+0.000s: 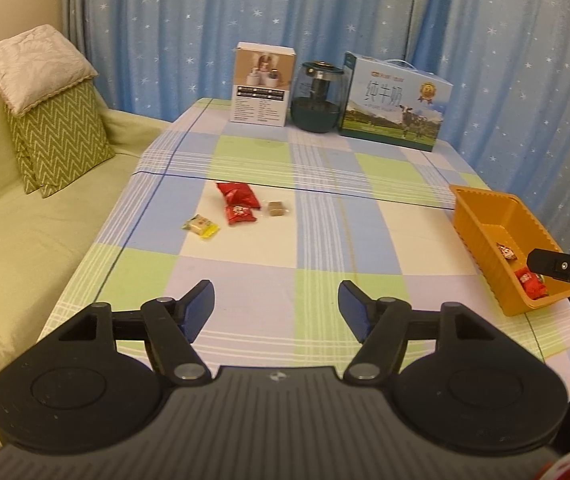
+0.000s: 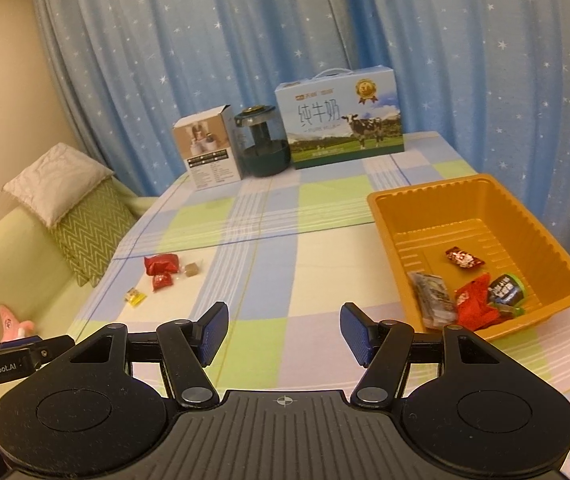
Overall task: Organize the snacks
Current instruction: 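Move both open tools back toward the remaining candies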
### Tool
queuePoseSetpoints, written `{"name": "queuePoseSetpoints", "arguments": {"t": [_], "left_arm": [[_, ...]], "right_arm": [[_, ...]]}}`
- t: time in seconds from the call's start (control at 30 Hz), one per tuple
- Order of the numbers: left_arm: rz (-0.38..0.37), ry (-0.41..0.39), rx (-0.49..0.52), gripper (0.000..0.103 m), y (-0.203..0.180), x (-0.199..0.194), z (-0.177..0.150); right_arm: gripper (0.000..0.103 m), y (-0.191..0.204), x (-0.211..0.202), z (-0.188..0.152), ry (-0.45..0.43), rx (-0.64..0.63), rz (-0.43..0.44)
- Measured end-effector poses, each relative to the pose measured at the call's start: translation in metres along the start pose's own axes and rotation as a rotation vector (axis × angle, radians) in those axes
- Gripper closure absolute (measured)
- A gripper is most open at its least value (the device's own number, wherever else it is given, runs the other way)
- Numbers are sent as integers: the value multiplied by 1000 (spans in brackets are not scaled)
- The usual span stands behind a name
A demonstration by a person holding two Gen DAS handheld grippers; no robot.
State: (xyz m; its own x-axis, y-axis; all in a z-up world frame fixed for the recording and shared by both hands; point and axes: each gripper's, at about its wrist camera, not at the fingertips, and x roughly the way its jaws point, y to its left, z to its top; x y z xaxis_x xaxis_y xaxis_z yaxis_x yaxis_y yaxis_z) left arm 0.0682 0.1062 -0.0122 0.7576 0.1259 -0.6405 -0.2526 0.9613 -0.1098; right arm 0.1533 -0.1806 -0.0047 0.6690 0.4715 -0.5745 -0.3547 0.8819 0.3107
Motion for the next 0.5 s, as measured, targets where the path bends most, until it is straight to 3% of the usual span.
{"name": "queuePoseSetpoints", "arguments": {"t": [0.5], "left_arm": [[53,40,35,34,29,25,12]], "right_arm": [[39,34,52,4,46,-98,55]]}}
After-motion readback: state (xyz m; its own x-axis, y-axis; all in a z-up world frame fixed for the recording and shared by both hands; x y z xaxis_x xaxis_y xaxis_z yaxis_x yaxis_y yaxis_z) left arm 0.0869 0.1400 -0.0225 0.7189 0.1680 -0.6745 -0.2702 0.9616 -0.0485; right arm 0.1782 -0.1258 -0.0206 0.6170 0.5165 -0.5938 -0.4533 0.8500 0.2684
